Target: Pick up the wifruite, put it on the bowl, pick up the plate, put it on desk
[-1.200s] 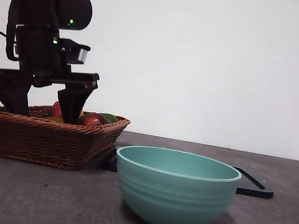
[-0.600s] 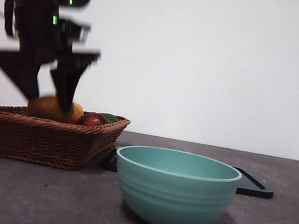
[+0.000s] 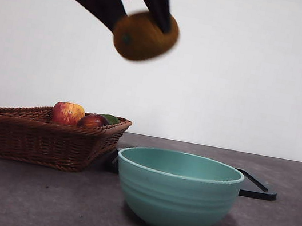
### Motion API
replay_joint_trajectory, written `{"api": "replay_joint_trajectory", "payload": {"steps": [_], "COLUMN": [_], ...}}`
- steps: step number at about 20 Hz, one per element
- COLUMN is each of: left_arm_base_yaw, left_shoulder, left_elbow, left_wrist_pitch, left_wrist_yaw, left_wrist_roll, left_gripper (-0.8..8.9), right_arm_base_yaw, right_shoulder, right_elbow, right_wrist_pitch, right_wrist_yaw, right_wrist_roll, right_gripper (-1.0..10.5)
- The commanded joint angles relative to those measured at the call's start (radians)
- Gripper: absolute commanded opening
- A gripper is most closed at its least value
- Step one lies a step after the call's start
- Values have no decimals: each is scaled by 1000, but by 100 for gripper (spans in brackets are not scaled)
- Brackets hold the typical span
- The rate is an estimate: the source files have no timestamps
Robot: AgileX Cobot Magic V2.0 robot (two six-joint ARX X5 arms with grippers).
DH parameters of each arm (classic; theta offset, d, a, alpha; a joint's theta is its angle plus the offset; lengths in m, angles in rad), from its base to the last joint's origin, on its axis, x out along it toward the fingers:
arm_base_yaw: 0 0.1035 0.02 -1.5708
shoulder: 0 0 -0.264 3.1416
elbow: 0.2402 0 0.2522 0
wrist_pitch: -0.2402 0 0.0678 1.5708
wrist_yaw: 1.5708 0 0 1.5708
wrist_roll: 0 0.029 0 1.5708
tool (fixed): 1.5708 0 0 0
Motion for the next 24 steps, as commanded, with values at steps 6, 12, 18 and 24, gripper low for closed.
{"api": "replay_joint_trajectory", "payload": {"steps": [6,12,18,24], "left_arm_base_yaw": [-114,-132,-133,-133], "left_shoulder": [220,352,396,396], "left_elbow": [21,21,21,21], "left_wrist_pitch": [75,106,112,109], "left_wrist_yaw": [-14,-65,-68,-68], "left_wrist_roll": [27,37,47,47], "left_gripper": [240,240,251,349], "right_arm_base_yaw": [6,6,6,6], "right_shoulder": [6,6,6,6], "right_elbow": [21,21,21,21], "right_wrist_pitch": [9,9,9,9], "right_wrist_yaw": [0,0,0,0], "right_wrist_roll": [10,10,10,10], "right_gripper": [479,478,479,478]}}
